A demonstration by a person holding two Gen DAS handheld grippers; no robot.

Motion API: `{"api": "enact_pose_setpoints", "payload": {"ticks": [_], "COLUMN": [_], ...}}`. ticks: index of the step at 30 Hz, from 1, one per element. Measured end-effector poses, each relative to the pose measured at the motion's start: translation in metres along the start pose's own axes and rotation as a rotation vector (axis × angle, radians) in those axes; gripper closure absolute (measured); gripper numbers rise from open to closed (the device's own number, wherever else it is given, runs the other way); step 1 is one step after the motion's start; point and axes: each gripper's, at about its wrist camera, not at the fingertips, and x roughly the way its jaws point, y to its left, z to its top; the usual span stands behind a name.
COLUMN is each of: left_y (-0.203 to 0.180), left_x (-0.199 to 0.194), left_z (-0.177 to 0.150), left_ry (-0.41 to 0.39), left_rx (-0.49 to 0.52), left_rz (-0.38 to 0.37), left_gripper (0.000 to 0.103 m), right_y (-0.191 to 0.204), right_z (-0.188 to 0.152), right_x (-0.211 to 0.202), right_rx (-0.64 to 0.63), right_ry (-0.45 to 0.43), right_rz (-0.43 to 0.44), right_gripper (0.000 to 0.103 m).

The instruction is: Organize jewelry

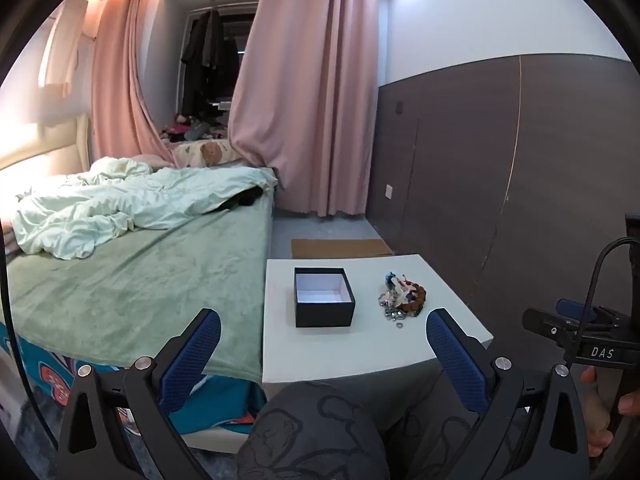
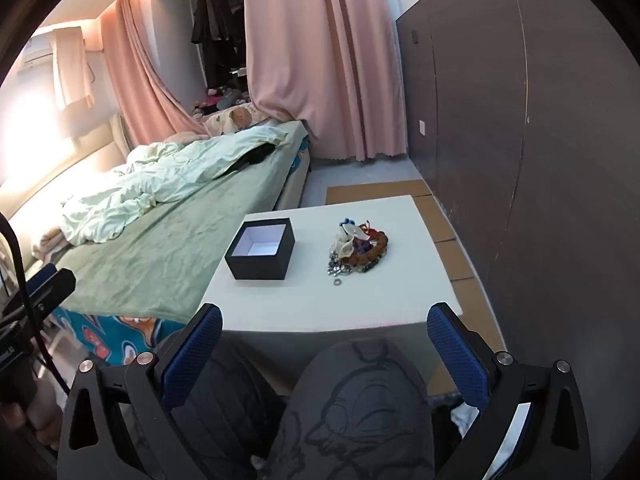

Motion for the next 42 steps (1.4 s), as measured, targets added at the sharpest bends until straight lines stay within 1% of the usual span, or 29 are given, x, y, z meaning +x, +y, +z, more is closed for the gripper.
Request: {"api": "enact_pose_setpoints", "payload": {"ticks": [3, 4, 6, 8, 9, 10, 13, 15, 17, 28, 31, 34, 37, 42], "left_y": [0.0, 0.002, 0.009, 0.006, 0.006, 0.004, 0.006, 0.0, -0.001, -0.004, -0.002, 0.003, 0.002, 0.004], "left_x": [0.001, -0.002, 0.002, 0.006, 0.007, 0.003, 0.004, 0.005, 0.005, 0.002, 0.001, 0.004, 0.006, 0.007], "left_z": [-0.003, -0.002, 0.001, 0.004, 0.005, 0.005, 0.002, 0.001, 0.003, 0.005, 0.005, 0.007, 0.011, 0.01], "left_ry": [0.03, 0.012, 0.039, 0.053, 0.053, 0.046, 0.035, 0.034, 0.033, 0.034, 0.027, 0.024, 0.02, 0.024], "left_rx": [0.003, -0.002, -0.024, -0.007, -0.005, 0.001, 0.001, 0.01, 0.011, 0.013, 0.014, -0.023, -0.005, -0.011], "left_rz": [-0.021, -0.017, -0.02, -0.009, -0.008, -0.004, -0.006, -0.001, 0.0, -0.008, -0.029, -0.054, -0.027, -0.018], "left_gripper": [0.0, 0.0, 0.0, 0.0, 0.0, 0.0, 0.0, 0.0, 0.0, 0.0, 0.0, 0.0, 0.0, 0.0], "right_y": [0.0, 0.001, 0.003, 0.004, 0.006, 0.012, 0.008, 0.006, 0.008, 0.01, 0.011, 0.01, 0.011, 0.01], "right_z": [-0.001, -0.001, -0.001, 0.001, -0.002, 0.0, 0.001, 0.003, 0.0, 0.001, 0.001, 0.006, 0.009, 0.007], "right_x": [0.001, 0.0, 0.0, -0.001, -0.008, -0.008, -0.006, -0.006, -0.005, -0.005, 0.0, 0.001, -0.002, 0.003], "right_rx": [0.019, 0.023, 0.032, 0.046, -0.016, -0.025, -0.025, -0.026, 0.004, 0.006, 0.014, 0.027, 0.021, 0.011], "right_ry": [0.014, 0.017, 0.023, 0.03, -0.013, -0.013, -0.015, -0.019, -0.002, -0.001, -0.006, -0.023, -0.038, -0.02], "right_rz": [0.004, 0.004, 0.004, 0.008, -0.001, -0.009, -0.009, -0.009, 0.002, 0.002, 0.009, 0.016, 0.02, 0.018], "right_gripper": [0.0, 0.0, 0.0, 0.0, 0.0, 0.0, 0.0, 0.0, 0.0, 0.0, 0.0, 0.0, 0.0, 0.0]}}
